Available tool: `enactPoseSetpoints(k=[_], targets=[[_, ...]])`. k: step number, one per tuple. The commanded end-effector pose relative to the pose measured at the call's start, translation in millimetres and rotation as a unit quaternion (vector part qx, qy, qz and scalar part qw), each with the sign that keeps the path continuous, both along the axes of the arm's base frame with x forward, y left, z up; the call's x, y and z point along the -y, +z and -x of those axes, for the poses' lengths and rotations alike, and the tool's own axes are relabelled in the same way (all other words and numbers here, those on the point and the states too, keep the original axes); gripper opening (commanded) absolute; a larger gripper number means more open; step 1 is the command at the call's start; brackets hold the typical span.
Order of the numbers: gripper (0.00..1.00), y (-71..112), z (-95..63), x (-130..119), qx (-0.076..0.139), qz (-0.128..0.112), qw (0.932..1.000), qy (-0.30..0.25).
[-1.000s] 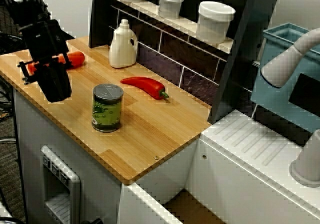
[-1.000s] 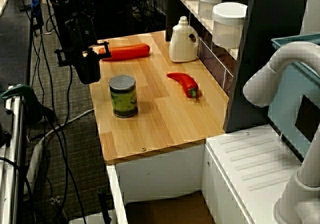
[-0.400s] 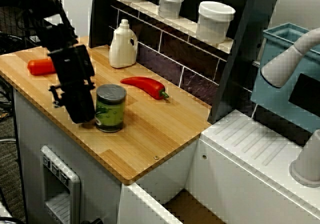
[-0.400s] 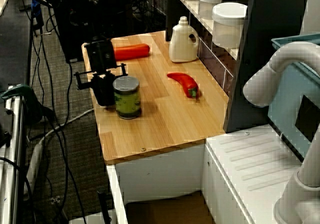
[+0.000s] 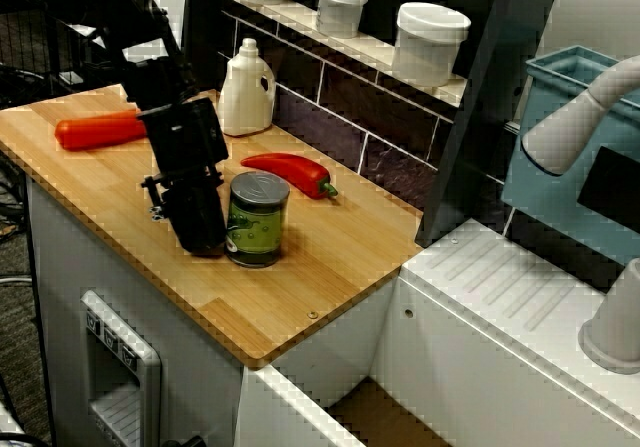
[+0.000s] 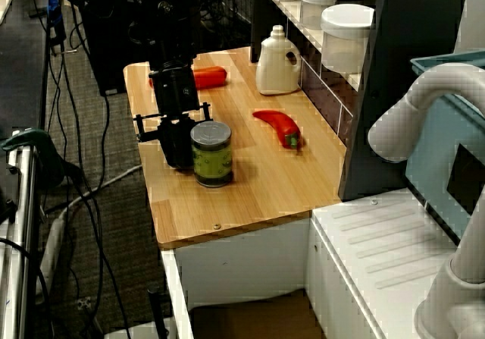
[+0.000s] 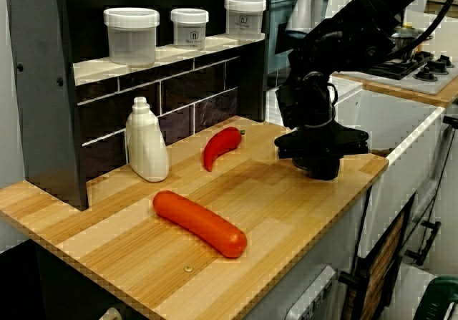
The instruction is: Push into sink
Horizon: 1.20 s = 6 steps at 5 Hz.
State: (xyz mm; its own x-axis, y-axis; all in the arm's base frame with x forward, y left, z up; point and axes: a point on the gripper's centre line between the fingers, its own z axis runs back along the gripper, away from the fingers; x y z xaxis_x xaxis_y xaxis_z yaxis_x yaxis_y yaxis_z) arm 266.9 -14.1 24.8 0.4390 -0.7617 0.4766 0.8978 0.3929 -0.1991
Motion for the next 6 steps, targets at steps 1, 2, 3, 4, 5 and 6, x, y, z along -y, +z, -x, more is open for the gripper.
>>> enactPoseSetpoints(k=[1, 2, 3, 4, 5, 6], targets=[[0.0, 10.6, 2.3, 7.7, -0.009, 0.015, 0.9998, -0.006], [0.0, 11.3, 4.7, 5.3, -0.021, 0.021, 0.9996, -0.001], [0.0, 12.1, 4.2, -3.0, -0.02, 0.02, 0.9996, 0.008], [0.0, 18.4, -0.1, -21.7, -0.008, 0.022, 0.9994, 0.024], [0.0, 23.9, -1.9, -24.8, 0.02, 0.019, 0.9994, 0.019], [0.0, 29.9, -4.0, -21.2, 0.072, 0.003, 0.9974, 0.0]])
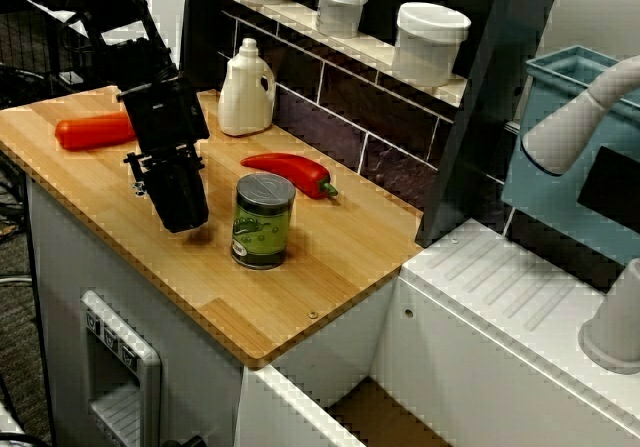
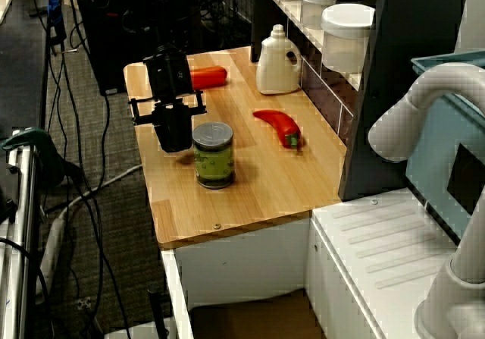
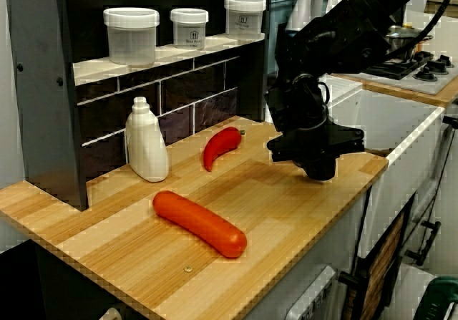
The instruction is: Push into sink
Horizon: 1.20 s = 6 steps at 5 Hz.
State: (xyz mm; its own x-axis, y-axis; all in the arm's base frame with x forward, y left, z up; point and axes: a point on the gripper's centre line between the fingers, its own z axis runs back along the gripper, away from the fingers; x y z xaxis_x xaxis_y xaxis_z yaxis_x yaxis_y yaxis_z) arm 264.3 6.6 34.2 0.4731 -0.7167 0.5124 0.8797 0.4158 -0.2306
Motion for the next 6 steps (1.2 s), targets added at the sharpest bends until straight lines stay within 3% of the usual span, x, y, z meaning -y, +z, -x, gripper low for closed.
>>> enactPoseSetpoints(k=[1, 2, 4, 6], targets=[[0.0, 23.1, -12.5, 1.4, 0.1, -0.03, 0.9935, -0.044], [0.0, 22.8, -18.0, 2.9, 0.097, -0.028, 0.9936, -0.051], [0.0, 25.2, -33.7, 15.1, 0.055, -0.003, 0.9975, -0.044], [0.0, 30.8, -32.3, 44.3, 0.025, 0.018, 0.9982, -0.052]])
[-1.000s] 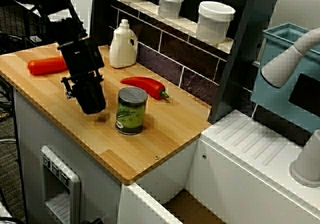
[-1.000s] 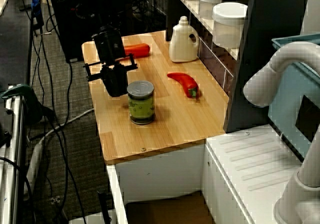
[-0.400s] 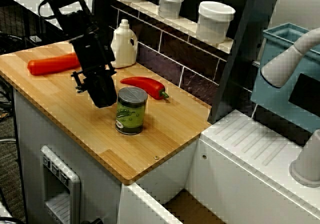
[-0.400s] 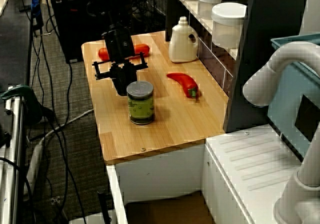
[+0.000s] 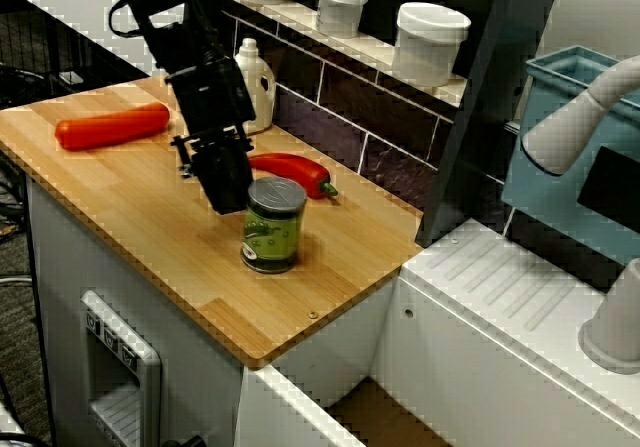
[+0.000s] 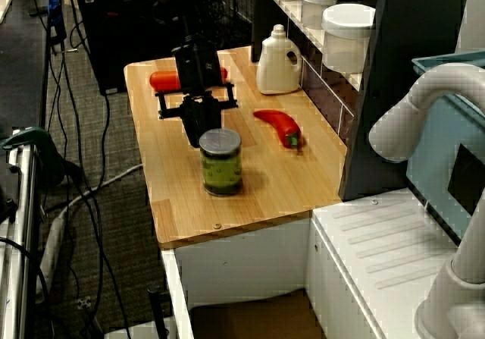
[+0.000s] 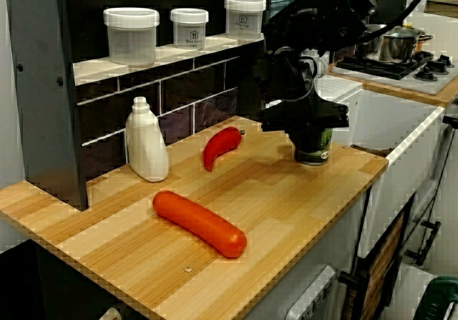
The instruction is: Push into sink
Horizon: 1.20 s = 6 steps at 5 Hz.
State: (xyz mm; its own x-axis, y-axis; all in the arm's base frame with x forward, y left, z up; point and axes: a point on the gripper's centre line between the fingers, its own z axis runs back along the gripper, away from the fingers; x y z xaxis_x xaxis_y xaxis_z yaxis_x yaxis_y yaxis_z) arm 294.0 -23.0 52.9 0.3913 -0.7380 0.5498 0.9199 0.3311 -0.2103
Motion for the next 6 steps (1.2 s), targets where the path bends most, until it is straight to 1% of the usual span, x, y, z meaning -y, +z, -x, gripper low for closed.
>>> enactPoseSetpoints(k=[1, 2, 3, 4, 5, 6], targets=[[0.0, 12.6, 5.6, 25.6, -0.002, 0.005, 0.9998, -0.017], [0.0, 16.0, 16.1, 33.2, -0.013, 0.017, 0.9995, -0.022], [0.0, 15.6, 22.1, 38.0, -0.013, 0.016, 0.9994, -0.026], [0.0, 13.2, 15.9, 27.1, -0.008, 0.009, 0.9998, -0.018], [0.0, 12.1, 7.1, 8.8, -0.001, 0.003, 1.0, -0.009], [0.0, 8.8, 3.1, 3.2, 0.001, -0.001, 0.9999, -0.01]])
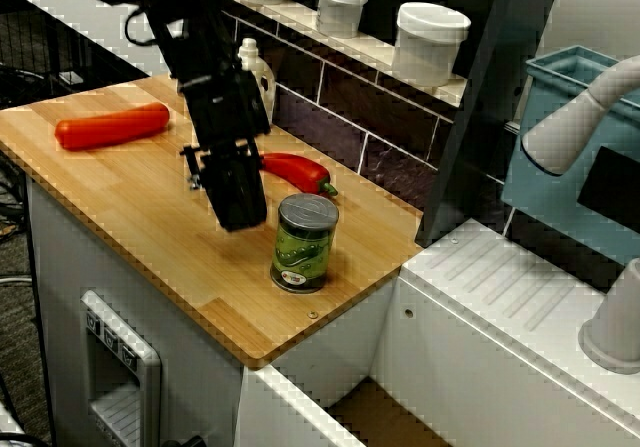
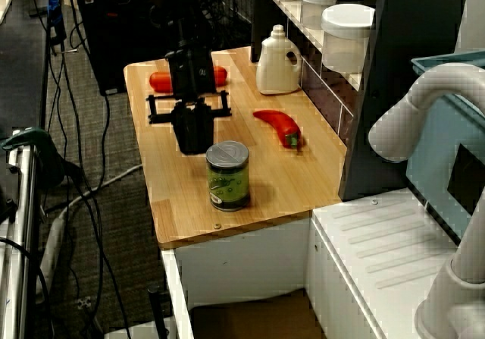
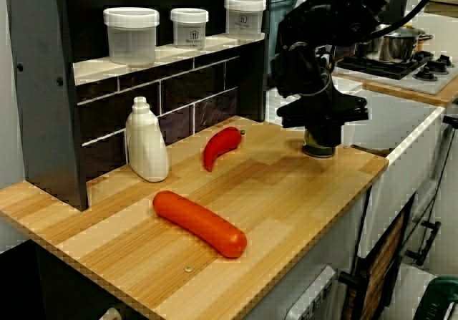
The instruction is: Push into sink
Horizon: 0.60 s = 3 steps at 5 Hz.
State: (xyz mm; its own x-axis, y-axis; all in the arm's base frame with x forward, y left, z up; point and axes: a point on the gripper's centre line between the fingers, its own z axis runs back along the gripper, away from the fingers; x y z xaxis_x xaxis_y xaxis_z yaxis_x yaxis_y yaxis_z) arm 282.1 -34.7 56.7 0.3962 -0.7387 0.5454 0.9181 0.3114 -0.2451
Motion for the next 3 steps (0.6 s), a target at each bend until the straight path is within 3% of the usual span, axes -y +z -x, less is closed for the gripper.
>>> enactPoseSetpoints(k=[1, 3], targets=[[0.0, -0.4, -11.1, -2.8, 0.012, -0.008, 0.9999, -0.001], [0.0, -9.2, -11.0, 30.8, 0.003, -0.005, 1.0, -0.006]])
